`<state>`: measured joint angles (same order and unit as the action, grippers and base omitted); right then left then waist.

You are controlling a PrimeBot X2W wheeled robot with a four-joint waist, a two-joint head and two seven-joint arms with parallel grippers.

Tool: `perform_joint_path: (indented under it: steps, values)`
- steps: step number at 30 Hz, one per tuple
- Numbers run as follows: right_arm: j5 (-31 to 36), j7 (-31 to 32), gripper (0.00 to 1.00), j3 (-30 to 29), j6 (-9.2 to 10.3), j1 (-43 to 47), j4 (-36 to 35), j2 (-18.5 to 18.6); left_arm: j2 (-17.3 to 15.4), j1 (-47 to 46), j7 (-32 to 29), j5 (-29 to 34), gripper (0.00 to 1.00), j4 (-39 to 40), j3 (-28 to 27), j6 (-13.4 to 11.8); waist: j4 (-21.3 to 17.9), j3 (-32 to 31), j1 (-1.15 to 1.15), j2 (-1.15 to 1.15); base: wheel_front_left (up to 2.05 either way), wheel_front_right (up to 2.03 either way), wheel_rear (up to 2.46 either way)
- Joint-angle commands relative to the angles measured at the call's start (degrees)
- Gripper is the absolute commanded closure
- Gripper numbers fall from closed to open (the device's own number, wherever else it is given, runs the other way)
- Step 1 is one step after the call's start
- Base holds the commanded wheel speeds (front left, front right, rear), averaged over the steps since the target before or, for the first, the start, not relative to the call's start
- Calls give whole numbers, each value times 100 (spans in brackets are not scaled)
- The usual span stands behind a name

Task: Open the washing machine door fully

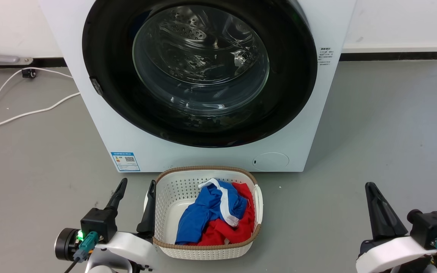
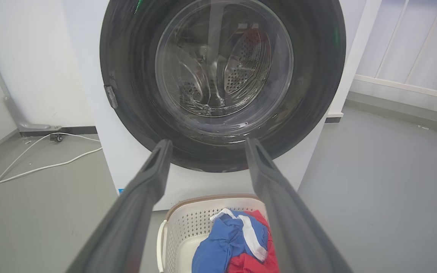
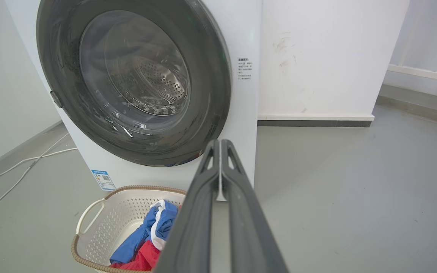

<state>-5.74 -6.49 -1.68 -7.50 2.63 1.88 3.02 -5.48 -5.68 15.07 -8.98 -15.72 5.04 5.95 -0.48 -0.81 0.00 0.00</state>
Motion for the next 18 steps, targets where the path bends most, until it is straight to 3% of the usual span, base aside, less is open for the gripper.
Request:
perform_joint_path:
  steps: [1,4,10,15,18]
  values:
    - [-56,9,100,-10,1,-47,8,-22,-16,26,14,1,0,13,-17,-28,1,3,0,0,0,0,0]
    - [-408,30,100,-68,2,-62,37,-21,-17,20,14,-9,0,15,-33,-29,5,7,0,0,0,0,0]
    - [-2284,66,100,-247,1,-113,76,-20,-2,37,14,-20,0,43,-56,-46,19,-3,0,0,0,0,0]
    - [-5666,197,100,-295,1,-218,140,-17,14,39,14,-23,0,63,-67,-66,27,3,0,0,0,0,0]
    - [-7163,298,100,-467,1,-372,230,-17,28,-7,14,-30,0,70,-58,-59,49,19,0,0,0,0,0]
